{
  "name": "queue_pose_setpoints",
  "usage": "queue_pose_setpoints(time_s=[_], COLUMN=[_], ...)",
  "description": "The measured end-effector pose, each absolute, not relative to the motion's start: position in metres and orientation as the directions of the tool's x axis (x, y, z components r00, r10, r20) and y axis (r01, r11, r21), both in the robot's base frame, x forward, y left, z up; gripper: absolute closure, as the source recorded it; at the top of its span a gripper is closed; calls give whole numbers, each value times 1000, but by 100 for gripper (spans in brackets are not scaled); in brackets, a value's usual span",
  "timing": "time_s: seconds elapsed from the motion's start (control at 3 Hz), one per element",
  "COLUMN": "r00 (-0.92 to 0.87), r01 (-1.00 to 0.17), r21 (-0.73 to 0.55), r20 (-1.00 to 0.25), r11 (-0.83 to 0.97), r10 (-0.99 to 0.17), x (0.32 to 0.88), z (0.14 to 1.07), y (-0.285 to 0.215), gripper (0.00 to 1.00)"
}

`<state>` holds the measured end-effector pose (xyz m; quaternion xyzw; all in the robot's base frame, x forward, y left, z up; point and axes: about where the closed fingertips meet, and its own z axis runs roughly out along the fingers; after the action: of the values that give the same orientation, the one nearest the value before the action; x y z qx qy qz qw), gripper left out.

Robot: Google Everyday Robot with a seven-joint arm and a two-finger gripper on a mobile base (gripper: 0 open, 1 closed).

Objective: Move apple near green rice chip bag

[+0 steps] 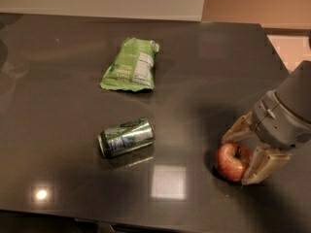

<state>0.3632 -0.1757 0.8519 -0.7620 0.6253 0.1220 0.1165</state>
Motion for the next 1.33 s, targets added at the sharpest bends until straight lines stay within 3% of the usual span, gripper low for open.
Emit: queue_pose_setpoints(time_s=[0.67,1.0,1.33], r00=[118,-8,-134], r01=[-993,-998,-980], r21=[-28,-58,-107], r20=[-311,-290,-284], r11=[-115,26,170], r10=[-943,-957,-950], x=[387,437,498], z=[872,890,906], y=[-179,-186,-188], gripper=[88,100,100])
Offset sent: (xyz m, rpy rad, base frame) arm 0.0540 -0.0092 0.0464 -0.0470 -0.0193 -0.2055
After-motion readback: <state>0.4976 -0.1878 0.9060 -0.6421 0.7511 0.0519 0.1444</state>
